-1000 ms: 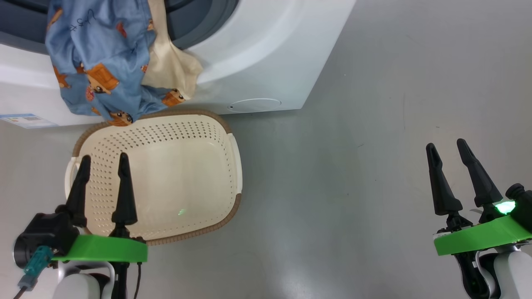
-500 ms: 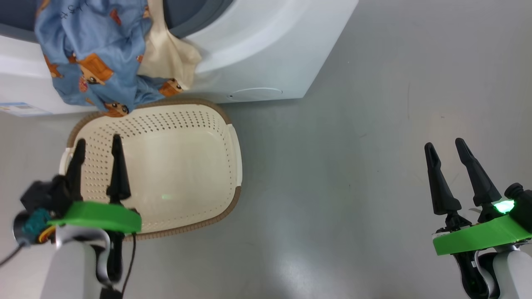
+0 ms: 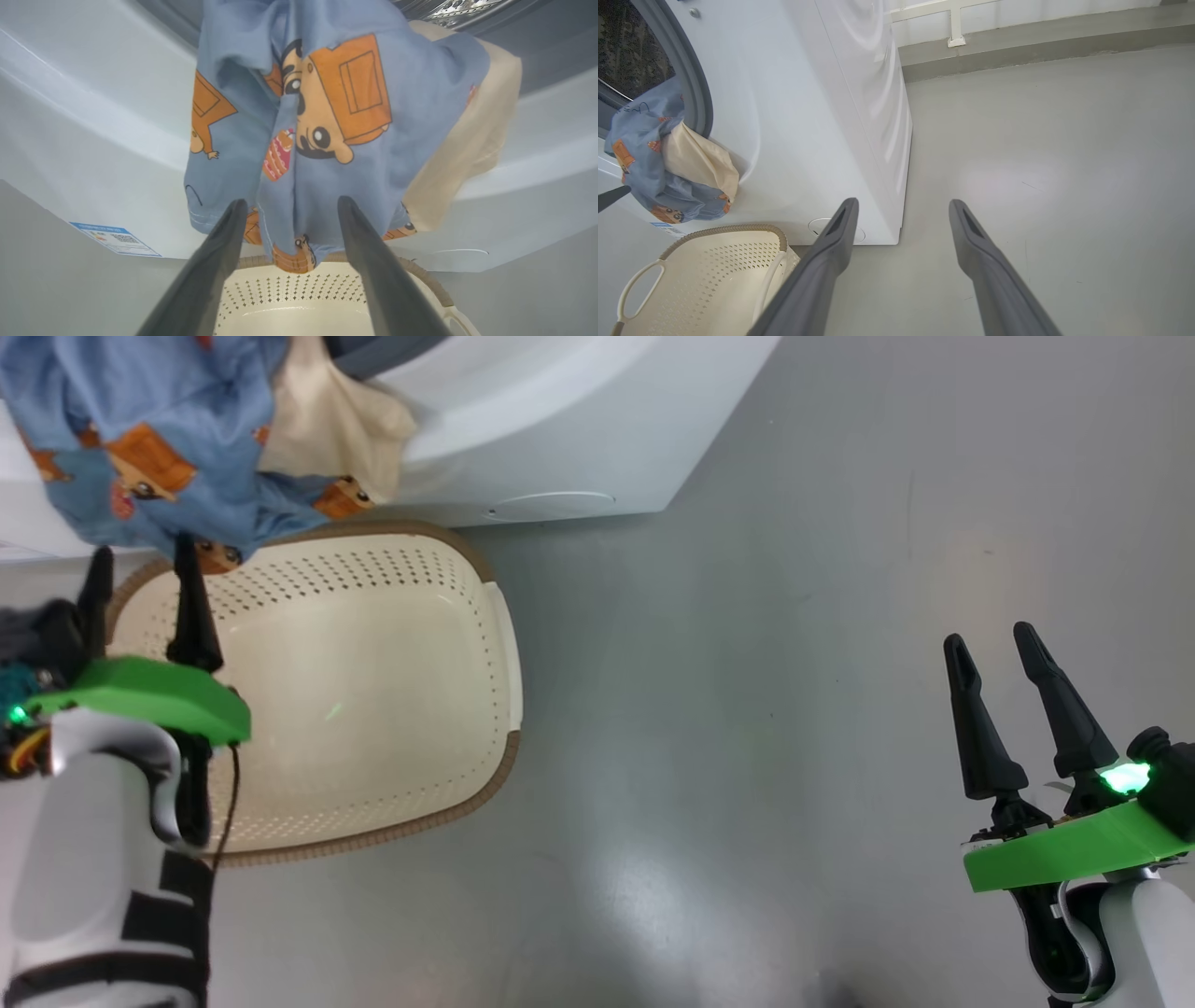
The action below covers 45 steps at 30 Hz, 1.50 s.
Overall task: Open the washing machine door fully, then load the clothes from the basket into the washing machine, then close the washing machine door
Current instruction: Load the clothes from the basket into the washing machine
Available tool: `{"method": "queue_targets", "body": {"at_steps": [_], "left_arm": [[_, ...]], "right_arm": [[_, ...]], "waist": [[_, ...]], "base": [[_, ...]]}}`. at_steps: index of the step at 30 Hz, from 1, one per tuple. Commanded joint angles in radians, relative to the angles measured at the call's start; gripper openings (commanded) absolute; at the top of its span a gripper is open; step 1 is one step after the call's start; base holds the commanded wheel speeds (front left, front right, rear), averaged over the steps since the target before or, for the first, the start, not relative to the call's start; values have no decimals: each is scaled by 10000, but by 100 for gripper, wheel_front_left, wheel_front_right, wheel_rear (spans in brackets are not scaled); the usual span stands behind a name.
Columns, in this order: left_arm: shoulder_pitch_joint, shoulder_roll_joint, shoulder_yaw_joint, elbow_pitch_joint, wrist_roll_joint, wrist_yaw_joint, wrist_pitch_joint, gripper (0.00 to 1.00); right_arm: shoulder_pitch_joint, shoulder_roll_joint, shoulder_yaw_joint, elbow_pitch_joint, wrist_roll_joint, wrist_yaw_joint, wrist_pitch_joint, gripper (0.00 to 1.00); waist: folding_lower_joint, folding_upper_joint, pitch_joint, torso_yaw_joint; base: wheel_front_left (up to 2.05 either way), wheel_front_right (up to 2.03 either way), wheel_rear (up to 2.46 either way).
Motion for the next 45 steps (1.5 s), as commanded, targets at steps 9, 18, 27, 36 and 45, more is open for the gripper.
{"method": "queue_targets", "body": {"at_steps": [9, 18, 27, 36, 45], "left_arm": [[-1093, 1490, -1448, 365, -1402, -21, -36, 100], [-1757, 2309, -3397, 308, -2736, -22, -36, 100], [-2262, 2530, -3864, 234, -3679, -22, -36, 100], [-2548, 2579, -3769, 519, -3883, -22, -36, 55], [-2335, 2244, -3398, 292, -3927, -23, -36, 0]], "right_arm": [[-52, -23, 344, -296, -20, 16, -118, 100], [-152, -2, 514, -396, -50, 16, -118, 100], [-187, -12, 577, -420, -44, 16, -118, 100], [-230, -11, 674, -406, -48, 16, -119, 100], [-160, 14, 515, -439, -85, 16, -119, 100]], "waist": [[0, -1, 333, -372], [0, -1, 509, -593], [0, -1, 591, -749], [0, -1, 609, -841], [0, -1, 545, -645]], "base": [[0, 0, 0], [0, 0, 0], [0, 0, 0], [0, 0, 0], [0, 0, 0]]}}
